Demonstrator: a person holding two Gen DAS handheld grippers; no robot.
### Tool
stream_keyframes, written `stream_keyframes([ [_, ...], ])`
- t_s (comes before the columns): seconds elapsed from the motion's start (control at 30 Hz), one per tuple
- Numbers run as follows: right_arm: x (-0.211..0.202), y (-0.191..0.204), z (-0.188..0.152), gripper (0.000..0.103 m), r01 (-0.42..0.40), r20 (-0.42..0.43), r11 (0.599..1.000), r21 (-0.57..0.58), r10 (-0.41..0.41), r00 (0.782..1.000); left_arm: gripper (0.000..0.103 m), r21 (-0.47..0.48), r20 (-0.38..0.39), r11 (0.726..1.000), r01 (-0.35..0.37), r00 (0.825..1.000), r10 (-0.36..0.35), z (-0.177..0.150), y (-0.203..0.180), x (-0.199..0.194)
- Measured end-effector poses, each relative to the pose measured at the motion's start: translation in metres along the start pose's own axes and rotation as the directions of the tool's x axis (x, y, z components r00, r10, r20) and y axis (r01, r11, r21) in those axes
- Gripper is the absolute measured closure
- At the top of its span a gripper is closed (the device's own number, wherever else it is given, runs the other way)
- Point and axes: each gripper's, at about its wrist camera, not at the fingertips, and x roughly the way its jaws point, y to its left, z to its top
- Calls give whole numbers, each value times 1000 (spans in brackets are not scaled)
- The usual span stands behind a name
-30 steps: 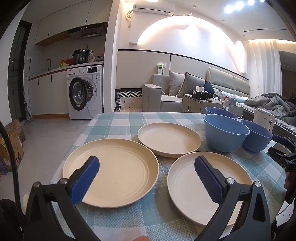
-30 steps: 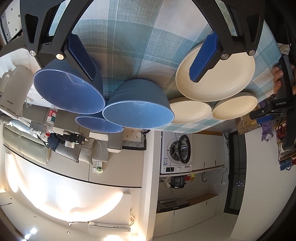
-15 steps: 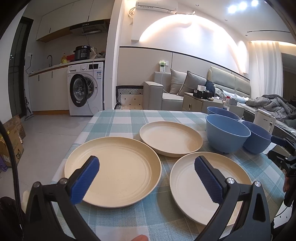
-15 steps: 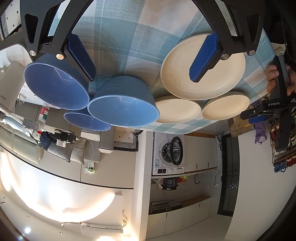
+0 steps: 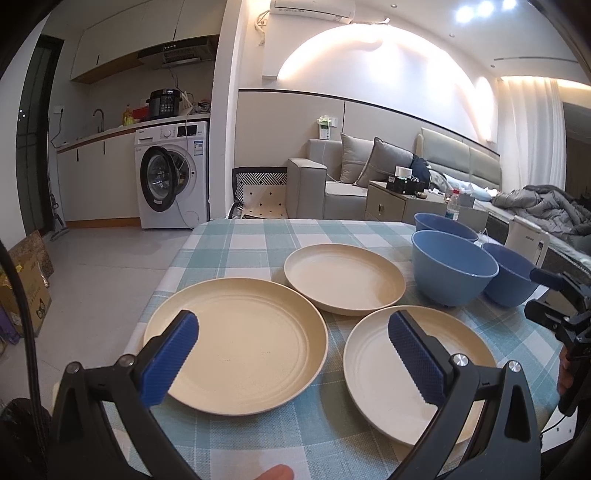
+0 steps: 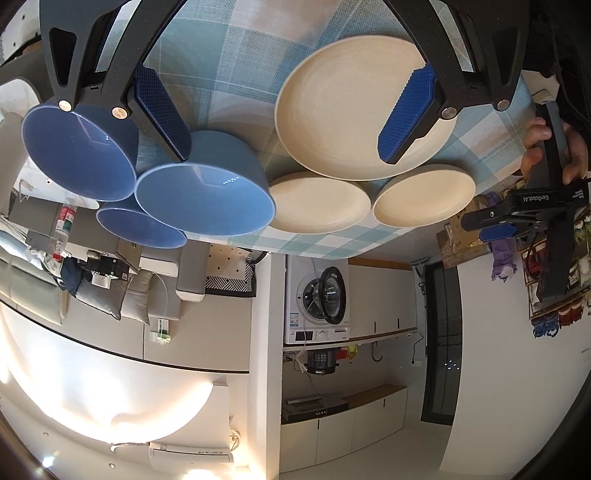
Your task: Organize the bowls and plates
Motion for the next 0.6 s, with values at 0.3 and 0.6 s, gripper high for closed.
stream_keyframes([
  [0.3, 8, 16, 17, 0, -19, 16, 999, -34, 19, 1000, 0, -21, -9, 998, -55, 998, 54, 6, 12, -2],
  [0.6, 20, 31, 37, 0, -89, 5, 995, -45, 89, 996, 0, -9, -22, 993, -115, 993, 115, 9, 26, 0],
])
